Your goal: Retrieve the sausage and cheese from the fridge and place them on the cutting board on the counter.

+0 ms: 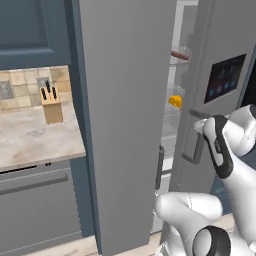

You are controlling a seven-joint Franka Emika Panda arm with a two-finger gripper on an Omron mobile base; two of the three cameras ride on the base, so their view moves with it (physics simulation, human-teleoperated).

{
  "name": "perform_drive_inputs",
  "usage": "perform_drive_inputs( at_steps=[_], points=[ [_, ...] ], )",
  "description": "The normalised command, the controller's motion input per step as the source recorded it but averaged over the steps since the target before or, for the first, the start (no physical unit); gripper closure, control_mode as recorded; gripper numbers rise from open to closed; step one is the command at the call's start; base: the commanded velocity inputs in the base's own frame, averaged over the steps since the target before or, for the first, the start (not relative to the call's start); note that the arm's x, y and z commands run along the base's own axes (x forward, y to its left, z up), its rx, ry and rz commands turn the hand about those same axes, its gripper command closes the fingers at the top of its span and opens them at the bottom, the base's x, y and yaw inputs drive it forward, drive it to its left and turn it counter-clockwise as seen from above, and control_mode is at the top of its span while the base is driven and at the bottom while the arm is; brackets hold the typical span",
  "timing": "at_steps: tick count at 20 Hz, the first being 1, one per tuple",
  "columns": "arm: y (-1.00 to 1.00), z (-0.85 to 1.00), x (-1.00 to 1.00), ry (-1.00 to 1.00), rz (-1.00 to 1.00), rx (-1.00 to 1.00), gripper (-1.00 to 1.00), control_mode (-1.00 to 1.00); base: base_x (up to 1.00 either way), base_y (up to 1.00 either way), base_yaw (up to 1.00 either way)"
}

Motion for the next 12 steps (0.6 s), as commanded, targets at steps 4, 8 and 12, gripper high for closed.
perform_drive_inputs(
  at_steps=[4, 8, 12],
  points=[
    [-0.69, -0.14, -0.41, 0.11, -0.19, 0.02, 1.0, -1.0, 0.0, 0.0, 0.0],
    [-0.7, -0.15, -0.41, 0.05, -0.19, 0.03, 1.0, -1.0, 0.0, 0.0, 0.0],
    [-0.59, -0.06, -0.38, 0.05, -0.25, 0.02, 1.0, -1.0, 0.0, 0.0, 0.0]
  ],
)
